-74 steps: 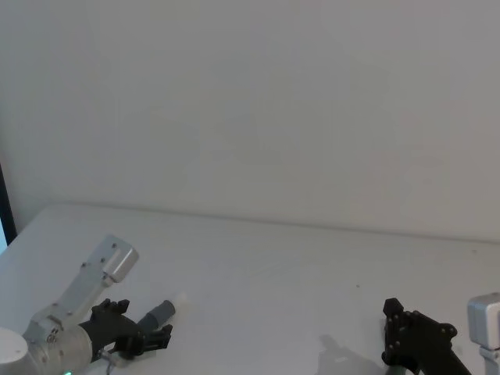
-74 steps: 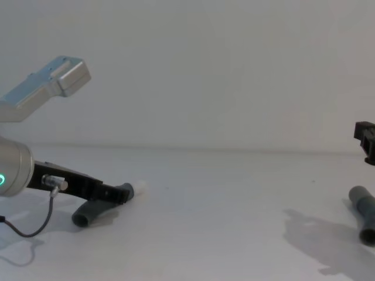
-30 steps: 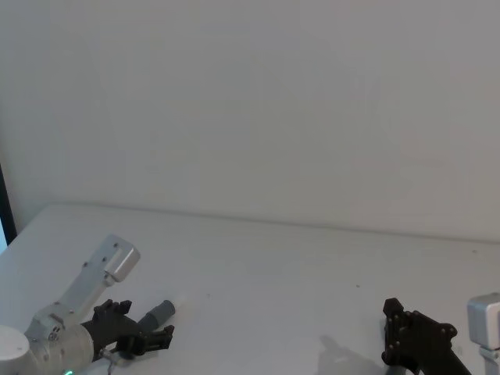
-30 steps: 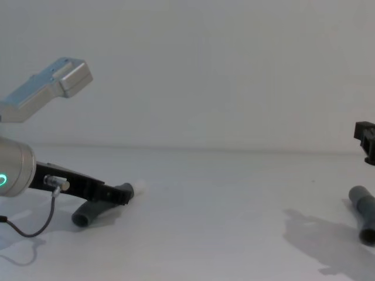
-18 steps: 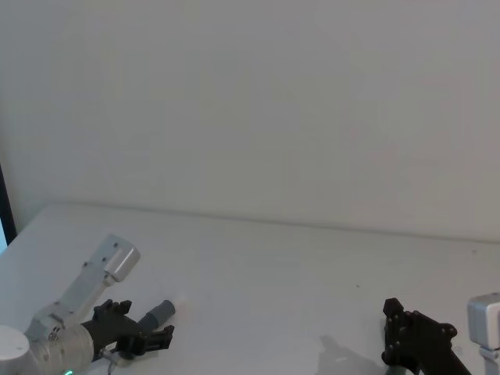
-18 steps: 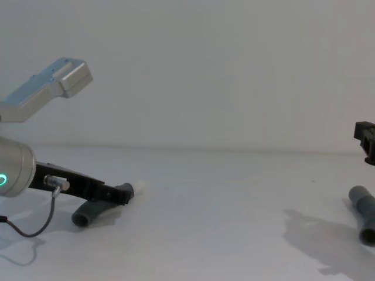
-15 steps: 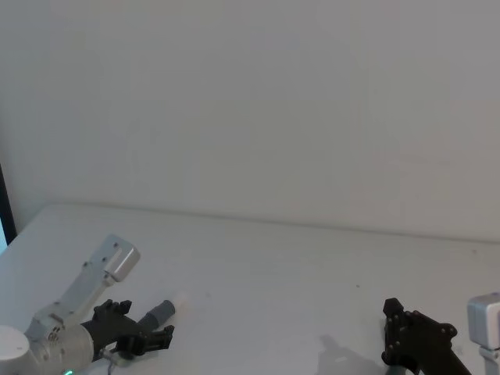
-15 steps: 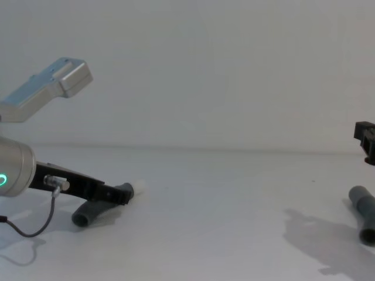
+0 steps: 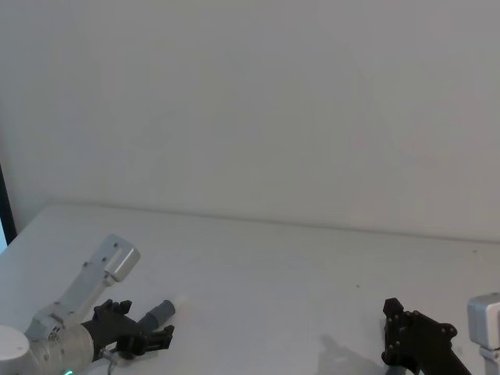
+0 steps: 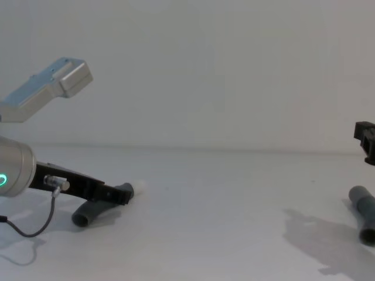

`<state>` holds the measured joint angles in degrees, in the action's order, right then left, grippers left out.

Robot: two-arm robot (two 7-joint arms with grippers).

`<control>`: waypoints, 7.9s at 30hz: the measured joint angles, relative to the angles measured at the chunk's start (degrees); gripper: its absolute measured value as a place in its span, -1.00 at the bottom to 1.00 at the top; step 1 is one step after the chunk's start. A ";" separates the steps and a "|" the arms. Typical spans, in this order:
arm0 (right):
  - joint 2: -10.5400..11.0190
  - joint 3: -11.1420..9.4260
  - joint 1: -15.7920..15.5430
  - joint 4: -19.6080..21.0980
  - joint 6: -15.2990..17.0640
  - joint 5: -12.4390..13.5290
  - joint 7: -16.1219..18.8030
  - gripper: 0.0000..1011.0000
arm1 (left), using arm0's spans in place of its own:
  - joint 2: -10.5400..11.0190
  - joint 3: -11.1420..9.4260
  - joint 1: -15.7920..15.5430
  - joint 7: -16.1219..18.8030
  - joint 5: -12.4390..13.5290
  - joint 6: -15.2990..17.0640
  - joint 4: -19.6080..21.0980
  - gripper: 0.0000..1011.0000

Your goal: Use both hands to pick up one end of the pipe from the table, align the ends, and insert them.

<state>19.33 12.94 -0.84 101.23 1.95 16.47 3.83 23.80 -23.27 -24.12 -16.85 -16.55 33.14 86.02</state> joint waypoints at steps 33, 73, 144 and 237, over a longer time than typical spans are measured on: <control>0.00 0.00 0.00 0.00 0.00 0.00 0.00 -1.00 | 0.00 0.00 0.00 0.00 0.00 -0.01 0.00 0.98; 0.00 0.00 0.00 0.00 0.00 0.00 0.00 -1.00 | 0.00 0.00 0.00 0.00 0.00 -0.01 0.00 0.98; 0.00 0.00 0.00 0.00 0.00 0.00 0.00 -1.00 | -3.13 -1.73 -7.71 -7.33 0.26 -1.48 -13.71 0.98; -0.38 -1.82 1.06 -1.61 1.18 -1.10 -0.89 0.98 | -3.43 -1.85 -8.32 -7.50 -0.01 -1.12 -14.85 -0.33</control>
<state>18.96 11.12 0.22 99.62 3.13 15.36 2.94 20.37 -25.13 -32.44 -24.35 -16.56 32.02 71.18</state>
